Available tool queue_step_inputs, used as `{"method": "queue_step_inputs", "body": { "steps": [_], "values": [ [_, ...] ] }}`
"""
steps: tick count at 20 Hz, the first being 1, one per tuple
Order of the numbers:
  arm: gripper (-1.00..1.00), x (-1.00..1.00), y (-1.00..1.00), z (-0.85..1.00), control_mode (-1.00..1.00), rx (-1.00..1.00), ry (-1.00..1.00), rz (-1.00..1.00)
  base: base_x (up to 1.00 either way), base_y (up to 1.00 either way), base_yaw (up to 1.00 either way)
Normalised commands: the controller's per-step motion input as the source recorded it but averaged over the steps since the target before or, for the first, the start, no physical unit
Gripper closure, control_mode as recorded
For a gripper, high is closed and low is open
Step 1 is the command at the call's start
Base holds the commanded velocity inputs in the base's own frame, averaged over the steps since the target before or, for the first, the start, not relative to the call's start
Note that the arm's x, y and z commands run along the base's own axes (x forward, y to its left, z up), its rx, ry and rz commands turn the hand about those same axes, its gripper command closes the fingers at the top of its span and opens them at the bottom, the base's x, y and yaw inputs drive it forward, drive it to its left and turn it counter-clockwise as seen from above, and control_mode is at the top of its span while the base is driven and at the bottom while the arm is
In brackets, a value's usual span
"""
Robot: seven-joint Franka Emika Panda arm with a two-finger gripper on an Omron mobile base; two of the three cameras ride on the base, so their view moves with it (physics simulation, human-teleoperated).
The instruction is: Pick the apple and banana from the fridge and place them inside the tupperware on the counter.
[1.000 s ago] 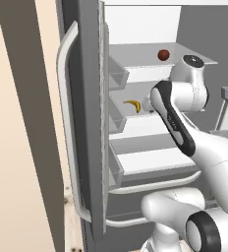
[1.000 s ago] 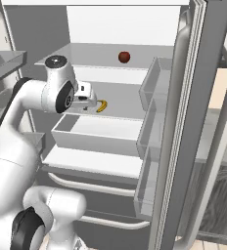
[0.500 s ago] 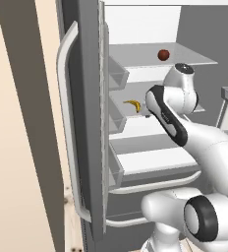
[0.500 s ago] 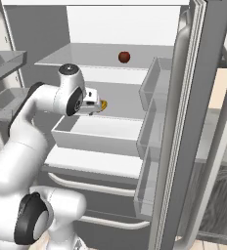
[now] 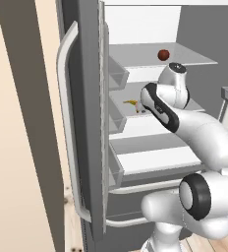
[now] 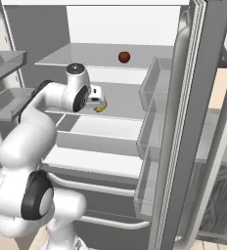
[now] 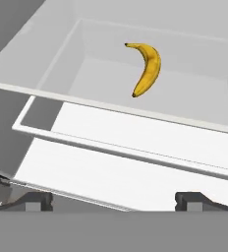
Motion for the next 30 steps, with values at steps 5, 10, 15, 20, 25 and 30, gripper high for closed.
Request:
{"method": "queue_step_inputs", "body": {
  "steps": [5, 10, 15, 20, 25, 30],
  "values": [
    [-1.0, 0.42, 0.0, -0.25, -1.0, 0.0, -0.09, -0.01, 0.0, 0.0, 0.0],
    [-1.0, 0.43, 0.0, -0.15, -1.0, 0.0, 0.0, -0.11, 0.0, 0.0, 0.0],
    [-1.0, 0.36, 0.0, -0.11, -1.0, 0.01, 0.0, -0.15, 0.0, 0.0, 0.0],
    [-1.0, 0.34, 0.0, -0.12, -1.0, 0.02, 0.0, -0.1, 0.0, 0.0, 0.0],
    [-1.0, 0.4, 0.0, -0.13, -1.0, 0.0, 0.0, -0.01, 0.0, 0.0, 0.0],
    [-1.0, 0.39, -0.03, -0.14, -1.0, 0.0, 0.0, 0.0, 0.0, 0.0, 0.0]
  ]
}}
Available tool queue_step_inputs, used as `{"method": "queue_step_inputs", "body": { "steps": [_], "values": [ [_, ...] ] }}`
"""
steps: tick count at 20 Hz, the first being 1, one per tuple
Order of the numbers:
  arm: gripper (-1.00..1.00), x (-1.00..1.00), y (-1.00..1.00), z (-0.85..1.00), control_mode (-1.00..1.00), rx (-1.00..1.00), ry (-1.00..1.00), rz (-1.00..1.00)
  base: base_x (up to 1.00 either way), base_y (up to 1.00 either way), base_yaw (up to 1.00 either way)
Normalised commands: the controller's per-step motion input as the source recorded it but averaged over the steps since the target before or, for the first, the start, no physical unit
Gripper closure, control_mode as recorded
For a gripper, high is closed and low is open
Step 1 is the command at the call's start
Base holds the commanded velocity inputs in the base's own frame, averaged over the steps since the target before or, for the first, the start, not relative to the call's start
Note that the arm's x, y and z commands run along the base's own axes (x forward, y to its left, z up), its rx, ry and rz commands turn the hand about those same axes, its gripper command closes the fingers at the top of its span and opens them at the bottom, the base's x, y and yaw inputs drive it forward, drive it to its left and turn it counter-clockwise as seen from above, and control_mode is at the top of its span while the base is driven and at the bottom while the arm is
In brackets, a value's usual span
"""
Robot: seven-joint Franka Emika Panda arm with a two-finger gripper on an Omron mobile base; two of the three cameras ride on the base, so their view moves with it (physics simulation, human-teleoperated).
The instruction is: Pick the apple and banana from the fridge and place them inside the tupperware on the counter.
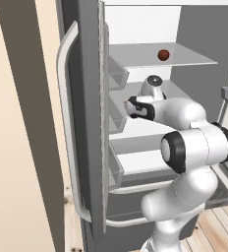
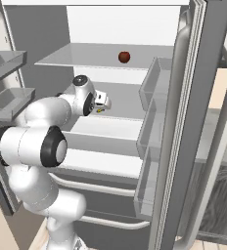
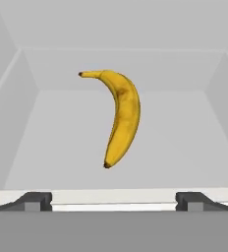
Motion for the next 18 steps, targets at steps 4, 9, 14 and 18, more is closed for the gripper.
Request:
{"method": "queue_step_inputs", "body": {
  "steps": [4, 9, 14, 18],
  "values": [
    [-1.0, 0.32, -0.09, -0.16, -1.0, 0.0, 0.0, 0.0, 0.0, 0.0, 0.0],
    [-1.0, 0.38, -0.05, -0.11, -1.0, 0.0, 0.0, 0.0, 0.0, 0.0, 0.0],
    [-1.0, 0.45, 0.0, -0.07, -1.0, 0.0, 0.0, 0.0, 0.0, 0.0, 0.0],
    [-1.0, 0.35, -0.01, -0.12, -1.0, 0.0, 0.0, 0.0, 0.0, 0.0, 0.0]
  ]
}}
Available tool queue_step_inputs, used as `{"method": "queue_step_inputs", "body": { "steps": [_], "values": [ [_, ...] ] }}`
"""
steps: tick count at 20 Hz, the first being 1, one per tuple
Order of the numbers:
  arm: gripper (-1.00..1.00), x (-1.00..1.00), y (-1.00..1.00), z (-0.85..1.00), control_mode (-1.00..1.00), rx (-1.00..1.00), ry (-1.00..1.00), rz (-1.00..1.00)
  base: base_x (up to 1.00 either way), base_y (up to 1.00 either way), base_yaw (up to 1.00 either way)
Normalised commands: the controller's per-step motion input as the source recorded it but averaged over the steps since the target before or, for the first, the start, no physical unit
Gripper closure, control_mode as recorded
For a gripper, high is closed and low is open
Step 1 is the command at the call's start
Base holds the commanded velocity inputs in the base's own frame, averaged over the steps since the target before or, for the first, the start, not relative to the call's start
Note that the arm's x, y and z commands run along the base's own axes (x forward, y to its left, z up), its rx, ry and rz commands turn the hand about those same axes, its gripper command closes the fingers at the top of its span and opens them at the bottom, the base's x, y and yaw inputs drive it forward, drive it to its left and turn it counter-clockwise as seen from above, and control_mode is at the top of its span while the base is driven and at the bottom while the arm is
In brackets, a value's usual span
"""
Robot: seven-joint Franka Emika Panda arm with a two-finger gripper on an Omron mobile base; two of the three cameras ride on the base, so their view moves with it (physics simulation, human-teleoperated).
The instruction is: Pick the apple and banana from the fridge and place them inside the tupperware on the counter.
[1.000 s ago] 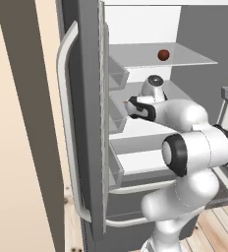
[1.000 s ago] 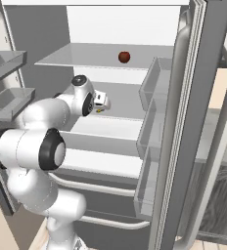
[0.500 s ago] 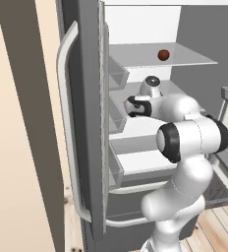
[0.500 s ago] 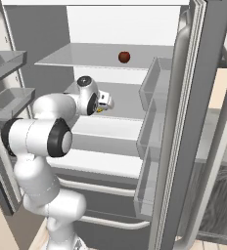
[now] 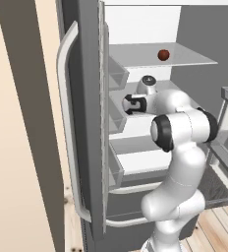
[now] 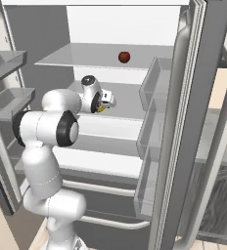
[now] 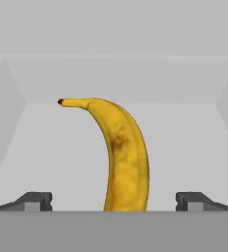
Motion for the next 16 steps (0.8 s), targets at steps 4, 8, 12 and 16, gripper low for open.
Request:
{"method": "queue_step_inputs", "body": {
  "steps": [4, 8, 12, 16],
  "values": [
    [-1.0, 0.24, 0.0, -0.15, -1.0, 0.01, 0.0, 0.0, 0.0, 0.0, 0.0],
    [-1.0, 0.15, -0.01, -0.2, -1.0, 0.02, 0.0, 0.0, 0.0, 0.0, 0.0],
    [1.0, 0.05, -0.01, -0.28, -1.0, 0.01, 0.0, 0.0, 0.0, 0.0, 0.0],
    [1.0, 0.0, 0.0, -0.33, -1.0, 0.01, 0.0, 0.0, 0.0, 0.0, 0.0]
  ]
}}
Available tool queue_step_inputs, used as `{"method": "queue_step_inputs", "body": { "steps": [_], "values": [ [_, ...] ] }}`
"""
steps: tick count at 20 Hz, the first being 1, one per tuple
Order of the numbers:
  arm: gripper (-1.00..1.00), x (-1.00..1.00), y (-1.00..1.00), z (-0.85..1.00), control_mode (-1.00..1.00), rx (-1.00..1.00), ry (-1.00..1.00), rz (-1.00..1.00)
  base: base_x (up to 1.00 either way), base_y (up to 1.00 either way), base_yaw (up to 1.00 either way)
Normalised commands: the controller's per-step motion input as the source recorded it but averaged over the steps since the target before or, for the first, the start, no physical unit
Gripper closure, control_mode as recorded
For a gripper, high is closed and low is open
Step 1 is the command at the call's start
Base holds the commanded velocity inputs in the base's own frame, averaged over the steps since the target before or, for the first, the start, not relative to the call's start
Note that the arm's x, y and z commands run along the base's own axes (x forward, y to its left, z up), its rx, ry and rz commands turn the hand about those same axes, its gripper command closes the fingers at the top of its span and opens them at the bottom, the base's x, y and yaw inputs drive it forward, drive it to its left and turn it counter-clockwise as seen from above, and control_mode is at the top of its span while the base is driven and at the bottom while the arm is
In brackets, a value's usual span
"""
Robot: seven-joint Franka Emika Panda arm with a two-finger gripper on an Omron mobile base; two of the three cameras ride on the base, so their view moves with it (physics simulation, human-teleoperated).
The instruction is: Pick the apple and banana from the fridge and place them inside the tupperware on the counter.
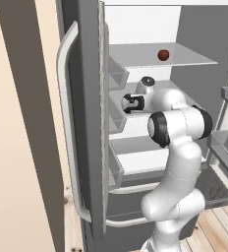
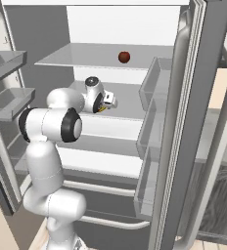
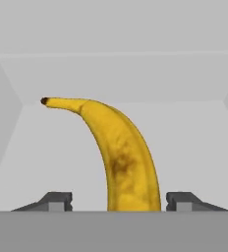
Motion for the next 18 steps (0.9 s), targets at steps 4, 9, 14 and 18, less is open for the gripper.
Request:
{"method": "queue_step_inputs", "body": {
  "steps": [4, 9, 14, 18],
  "values": [
    [1.0, -0.01, 0.0, -0.25, -1.0, 0.01, 0.0, 0.0, 0.0, 0.0, 0.0],
    [1.0, -0.24, 0.0, -0.14, -1.0, 0.0, -0.09, 0.0, 0.0, 0.0, 0.0],
    [1.0, -0.63, -0.01, 0.16, -1.0, 0.01, -0.24, 0.0, 0.0, 0.0, 0.0],
    [1.0, -0.78, 0.0, 0.38, -1.0, 0.0, -0.16, -0.01, 0.0, 0.0, 0.0]
  ]
}}
